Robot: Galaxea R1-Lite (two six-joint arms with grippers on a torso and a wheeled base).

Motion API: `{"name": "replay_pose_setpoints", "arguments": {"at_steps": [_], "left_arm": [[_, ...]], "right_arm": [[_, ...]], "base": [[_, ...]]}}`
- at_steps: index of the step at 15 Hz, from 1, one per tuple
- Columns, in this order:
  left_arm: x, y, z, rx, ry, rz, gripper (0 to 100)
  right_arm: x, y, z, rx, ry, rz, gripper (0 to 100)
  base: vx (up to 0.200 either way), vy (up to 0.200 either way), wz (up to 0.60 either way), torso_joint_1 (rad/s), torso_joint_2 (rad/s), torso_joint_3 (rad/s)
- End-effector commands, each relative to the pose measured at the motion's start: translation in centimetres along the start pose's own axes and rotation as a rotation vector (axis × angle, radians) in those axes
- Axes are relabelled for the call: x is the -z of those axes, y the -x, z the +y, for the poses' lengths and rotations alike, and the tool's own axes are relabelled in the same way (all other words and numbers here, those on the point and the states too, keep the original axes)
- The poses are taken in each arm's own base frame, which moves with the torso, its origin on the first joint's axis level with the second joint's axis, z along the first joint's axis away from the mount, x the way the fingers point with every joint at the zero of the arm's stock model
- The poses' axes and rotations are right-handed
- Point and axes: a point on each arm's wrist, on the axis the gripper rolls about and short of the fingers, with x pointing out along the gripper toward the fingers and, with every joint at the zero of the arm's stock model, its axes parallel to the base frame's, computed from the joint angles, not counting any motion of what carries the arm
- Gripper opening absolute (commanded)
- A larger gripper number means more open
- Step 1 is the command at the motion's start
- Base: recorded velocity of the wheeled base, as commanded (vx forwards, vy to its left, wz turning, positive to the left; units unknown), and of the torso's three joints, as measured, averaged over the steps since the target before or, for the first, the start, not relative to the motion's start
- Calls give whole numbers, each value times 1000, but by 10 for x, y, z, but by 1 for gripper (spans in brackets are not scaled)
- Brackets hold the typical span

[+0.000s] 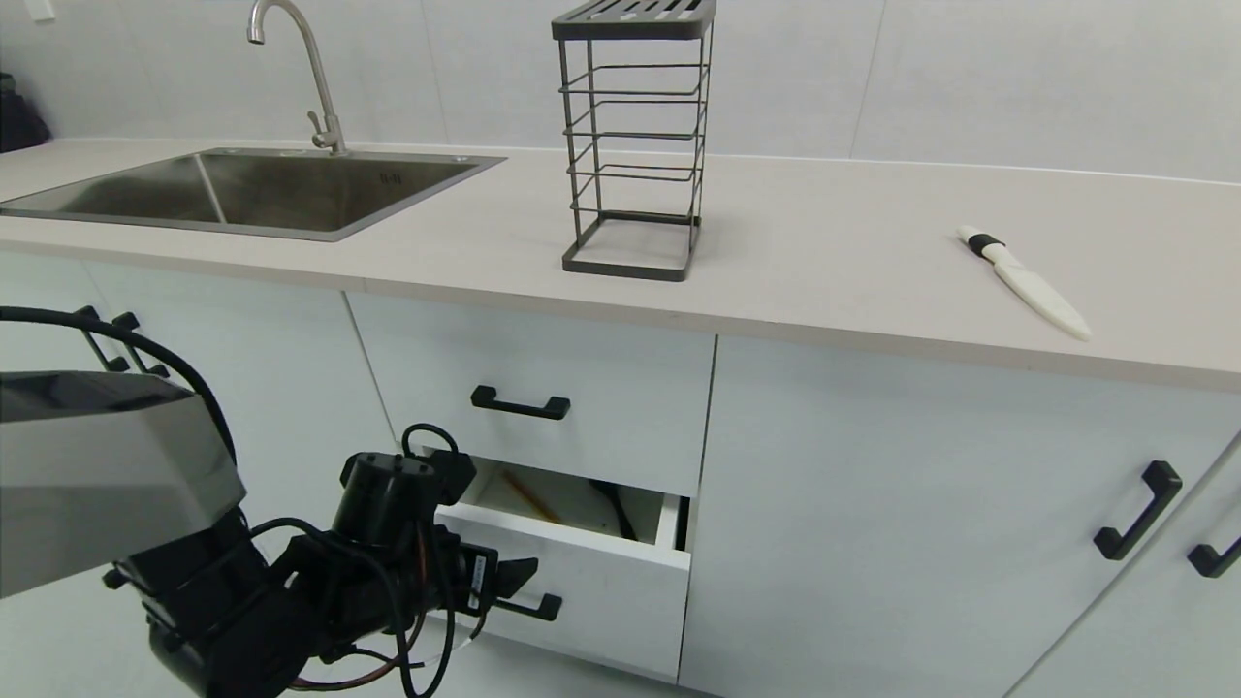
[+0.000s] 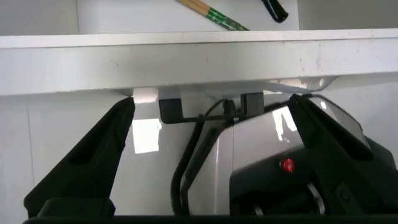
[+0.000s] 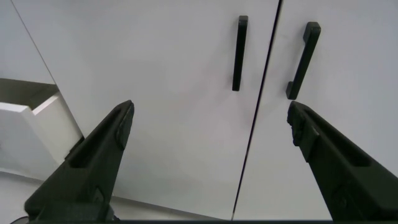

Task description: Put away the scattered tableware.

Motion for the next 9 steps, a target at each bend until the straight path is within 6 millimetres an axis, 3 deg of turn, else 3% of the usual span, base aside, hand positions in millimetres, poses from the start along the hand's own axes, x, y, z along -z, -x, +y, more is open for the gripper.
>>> {"name": "replay_pose_setpoints", "arguments": {"at_steps": [1, 9], "left_arm": [[8, -19, 6, -13, 9, 15, 100], [-3, -54, 20, -12, 12, -166, 100]], "right_arm": [[0, 0, 0, 0, 0, 0, 100], [0, 0, 0, 0, 0, 2, 100]], "base": [[0, 0, 0, 0, 0, 0], [0, 0, 0, 0, 0, 0]]}}
